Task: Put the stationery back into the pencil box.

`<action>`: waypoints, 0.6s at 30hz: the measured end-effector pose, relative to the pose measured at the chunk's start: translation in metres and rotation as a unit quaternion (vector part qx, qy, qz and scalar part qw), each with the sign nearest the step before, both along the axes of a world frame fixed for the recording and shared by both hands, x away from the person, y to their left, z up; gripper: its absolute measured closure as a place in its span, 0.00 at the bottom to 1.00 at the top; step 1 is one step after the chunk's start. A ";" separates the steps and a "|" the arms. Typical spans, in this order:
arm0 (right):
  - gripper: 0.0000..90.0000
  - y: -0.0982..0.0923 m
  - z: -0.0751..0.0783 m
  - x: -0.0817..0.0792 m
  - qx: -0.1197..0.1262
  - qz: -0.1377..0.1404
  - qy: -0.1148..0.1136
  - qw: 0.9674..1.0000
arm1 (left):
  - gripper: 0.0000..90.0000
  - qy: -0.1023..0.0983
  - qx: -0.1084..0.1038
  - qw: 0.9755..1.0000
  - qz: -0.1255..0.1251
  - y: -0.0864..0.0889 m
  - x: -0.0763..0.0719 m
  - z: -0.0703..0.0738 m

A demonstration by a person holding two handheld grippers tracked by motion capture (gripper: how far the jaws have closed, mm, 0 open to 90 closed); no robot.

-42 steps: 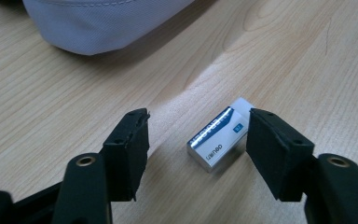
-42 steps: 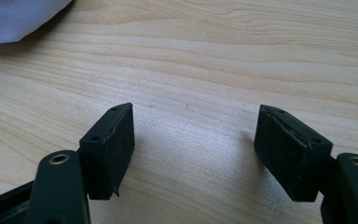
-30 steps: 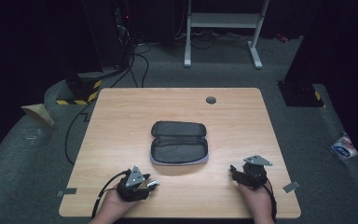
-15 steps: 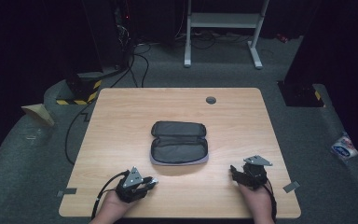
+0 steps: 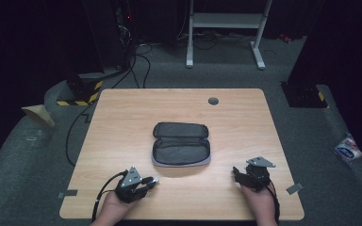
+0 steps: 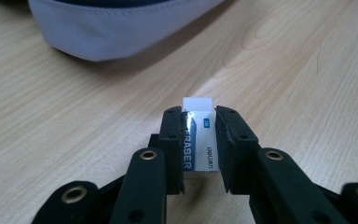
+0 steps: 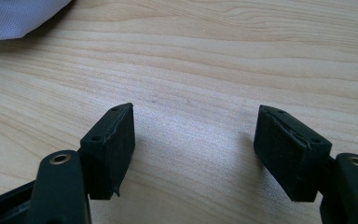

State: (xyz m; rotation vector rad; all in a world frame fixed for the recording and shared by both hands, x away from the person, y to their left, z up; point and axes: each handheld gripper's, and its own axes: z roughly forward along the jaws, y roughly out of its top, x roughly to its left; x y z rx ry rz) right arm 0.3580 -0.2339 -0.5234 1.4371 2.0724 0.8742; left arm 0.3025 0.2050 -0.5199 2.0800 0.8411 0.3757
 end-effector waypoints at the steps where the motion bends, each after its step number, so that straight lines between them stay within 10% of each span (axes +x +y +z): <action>1: 0.32 0.000 0.000 0.000 0.000 0.000 0.000 1.000 | 0.81 -0.003 -0.003 1.000 0.002 0.001 0.000 0.001; 18: 0.32 0.000 0.000 0.000 0.000 0.000 0.000 1.000 | 0.81 -0.042 -0.047 0.997 0.036 0.017 -0.002 0.017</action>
